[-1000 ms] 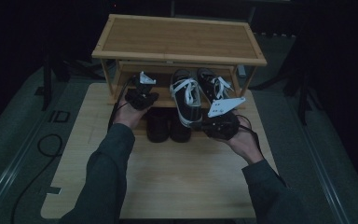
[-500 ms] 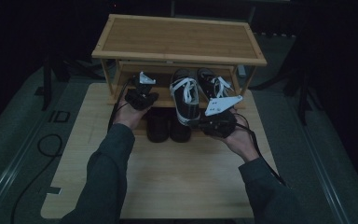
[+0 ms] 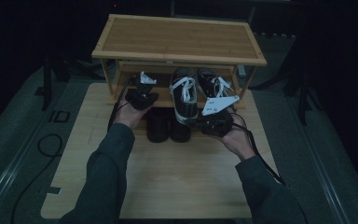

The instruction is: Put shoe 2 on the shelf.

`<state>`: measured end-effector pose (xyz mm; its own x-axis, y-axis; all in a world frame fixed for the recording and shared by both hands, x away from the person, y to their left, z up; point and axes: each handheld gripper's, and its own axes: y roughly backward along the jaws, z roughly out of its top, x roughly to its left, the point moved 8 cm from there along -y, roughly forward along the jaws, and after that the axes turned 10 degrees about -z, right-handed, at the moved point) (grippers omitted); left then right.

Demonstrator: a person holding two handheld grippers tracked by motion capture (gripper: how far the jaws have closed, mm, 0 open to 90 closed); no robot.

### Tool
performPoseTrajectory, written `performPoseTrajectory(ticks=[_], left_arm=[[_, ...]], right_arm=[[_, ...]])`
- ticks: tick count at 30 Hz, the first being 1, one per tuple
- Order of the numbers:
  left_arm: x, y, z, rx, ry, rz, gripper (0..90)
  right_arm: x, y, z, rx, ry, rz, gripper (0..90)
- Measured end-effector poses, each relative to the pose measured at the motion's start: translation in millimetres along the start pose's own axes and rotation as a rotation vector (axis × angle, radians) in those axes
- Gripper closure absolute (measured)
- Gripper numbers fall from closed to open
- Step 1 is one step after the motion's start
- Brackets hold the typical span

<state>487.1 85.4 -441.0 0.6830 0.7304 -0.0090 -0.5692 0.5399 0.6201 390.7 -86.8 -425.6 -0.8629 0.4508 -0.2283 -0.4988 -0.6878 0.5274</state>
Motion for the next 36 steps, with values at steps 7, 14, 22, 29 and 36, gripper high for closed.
performPoseTrajectory(ticks=[7,14,22,29,36], left_arm=[[-0.3,0.0,-0.5,-0.003,0.003,-0.004,90.0],[0.0,-0.5,-0.1,-0.015,0.014,-0.009,90.0],[0.3,0.0,-0.5,-0.011,0.014,-0.014,90.0],[-0.3,-0.3,-0.6,-0.015,0.014,-0.012,90.0],[-0.6,-0.2,-0.6,-0.010,0.011,-0.008,90.0]], right_arm=[[2.5,-4.7,-1.1,-0.011,0.004,-0.013,90.0],[0.5,-5.9,1.8,-0.021,0.010,-0.017,90.0],[0.9,-12.5,7.9,-0.033,0.013,-0.022,90.0],[1.8,-19.1,5.9,-0.045,0.005,-0.011,90.0],[2.7,-19.5,1.9,-0.024,0.021,-0.041,90.0]])
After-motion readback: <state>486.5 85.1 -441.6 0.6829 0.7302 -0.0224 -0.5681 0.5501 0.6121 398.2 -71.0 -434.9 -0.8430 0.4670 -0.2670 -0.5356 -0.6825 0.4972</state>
